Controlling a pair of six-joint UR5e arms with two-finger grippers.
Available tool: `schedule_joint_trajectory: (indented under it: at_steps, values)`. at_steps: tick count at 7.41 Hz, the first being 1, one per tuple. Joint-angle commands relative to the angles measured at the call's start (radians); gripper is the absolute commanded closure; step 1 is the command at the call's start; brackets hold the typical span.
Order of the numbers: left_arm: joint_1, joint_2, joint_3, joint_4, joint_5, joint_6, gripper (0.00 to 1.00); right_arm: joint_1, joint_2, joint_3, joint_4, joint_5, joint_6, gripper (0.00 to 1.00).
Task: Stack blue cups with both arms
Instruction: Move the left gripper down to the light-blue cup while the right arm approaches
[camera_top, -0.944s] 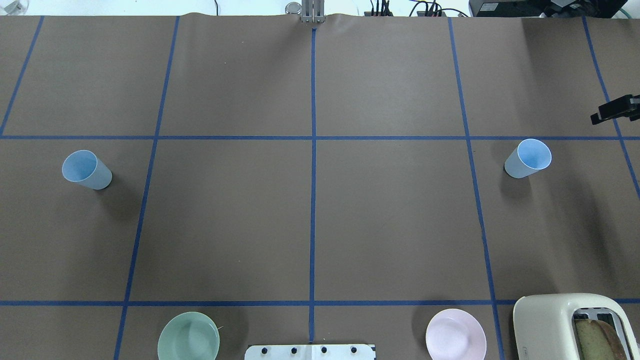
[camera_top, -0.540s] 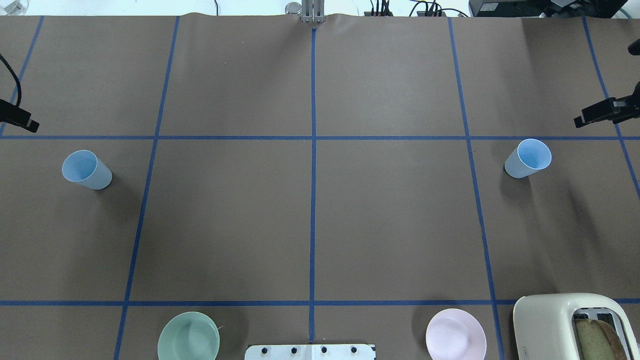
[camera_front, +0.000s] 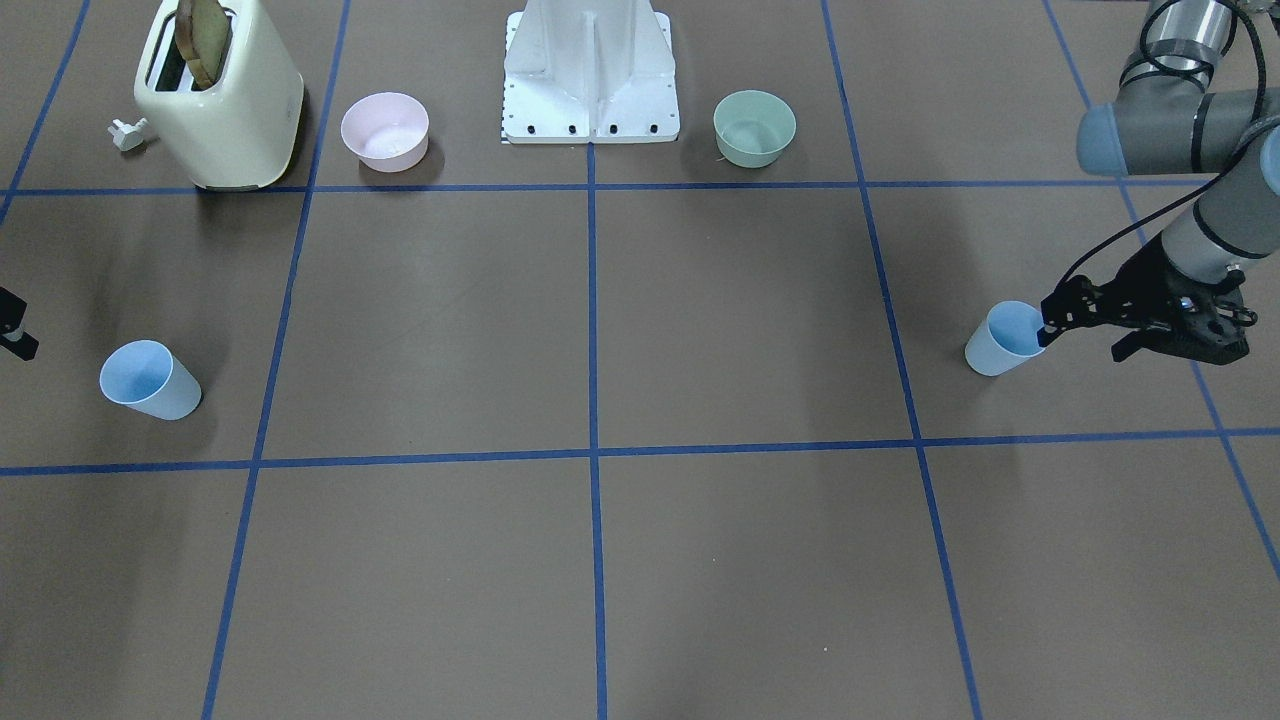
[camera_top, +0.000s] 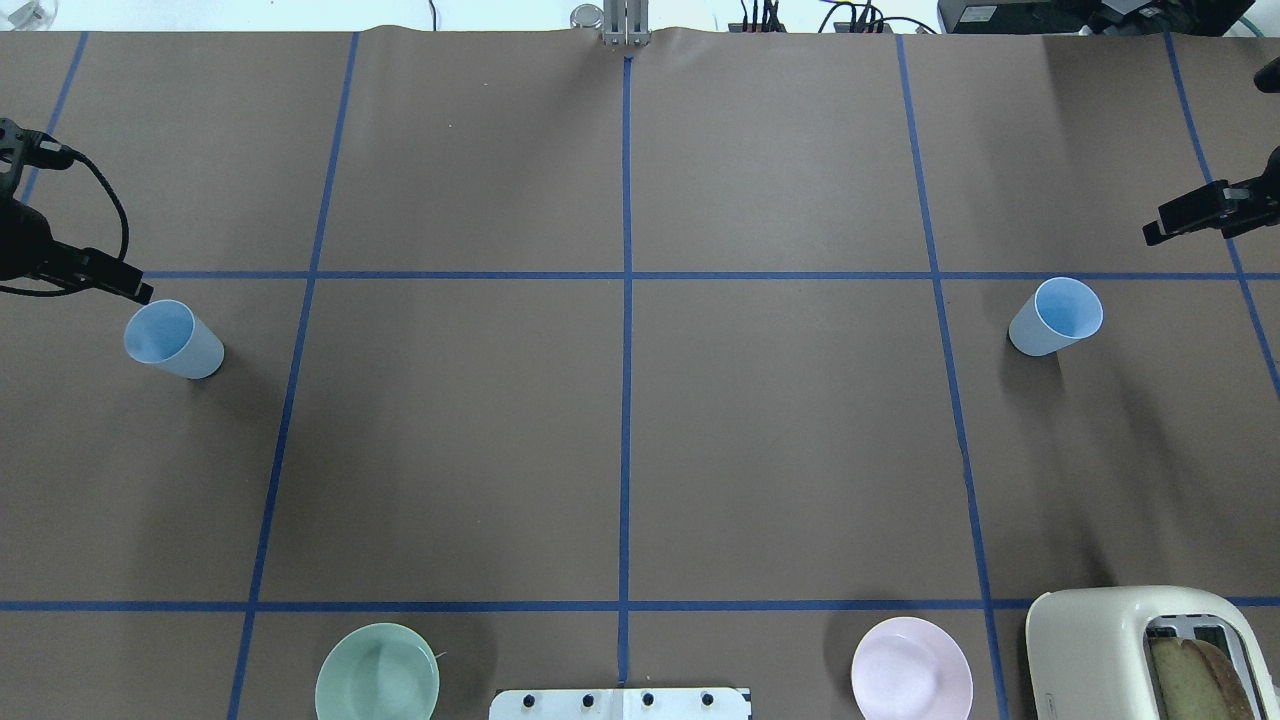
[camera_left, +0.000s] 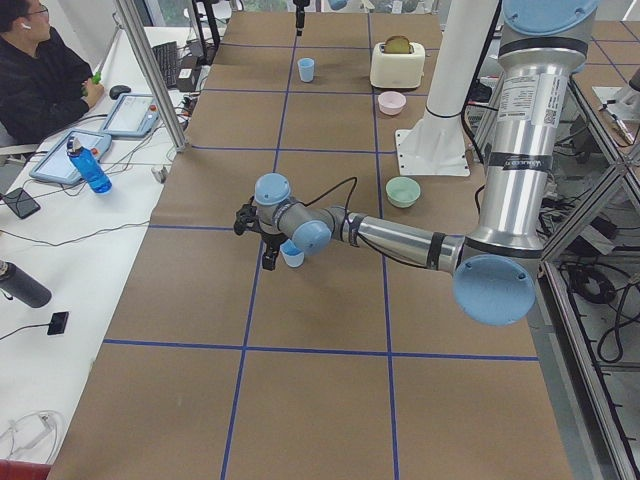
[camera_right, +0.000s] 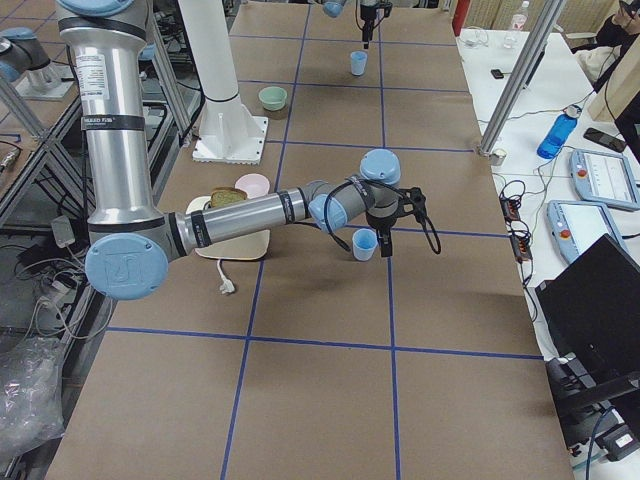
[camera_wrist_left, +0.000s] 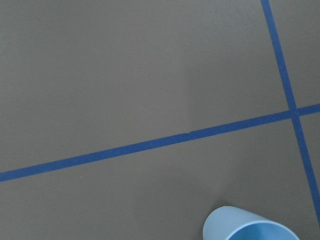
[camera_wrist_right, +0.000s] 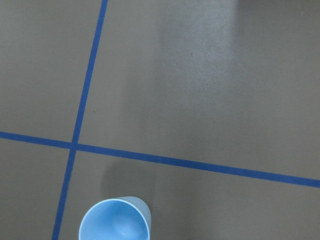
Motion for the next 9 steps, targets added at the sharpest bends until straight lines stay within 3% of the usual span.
schedule_joint_trajectory:
  at_steps: [1,5,6,8,9]
  values:
    - [0.023,0.003,0.002,-0.033,0.006,-0.029,0.02,0.0,0.003,-0.004,-0.002,-0.002,0.0,0.0]
    - [0.068,0.03,0.004,-0.049,0.034,-0.029,0.03,0.0,0.006,-0.007,-0.002,-0.002,0.0,0.0]
    - [0.069,0.028,0.004,-0.049,0.034,-0.03,0.15,0.0,0.006,-0.007,-0.002,0.0,0.0,0.0]
    - [0.093,0.023,0.006,-0.045,0.052,-0.026,0.72,0.0,0.006,-0.007,-0.002,-0.002,0.0,0.0]
    - [0.107,0.02,0.006,-0.045,0.063,-0.027,0.97,0.001,0.006,-0.007,0.0,-0.005,0.0,0.0]
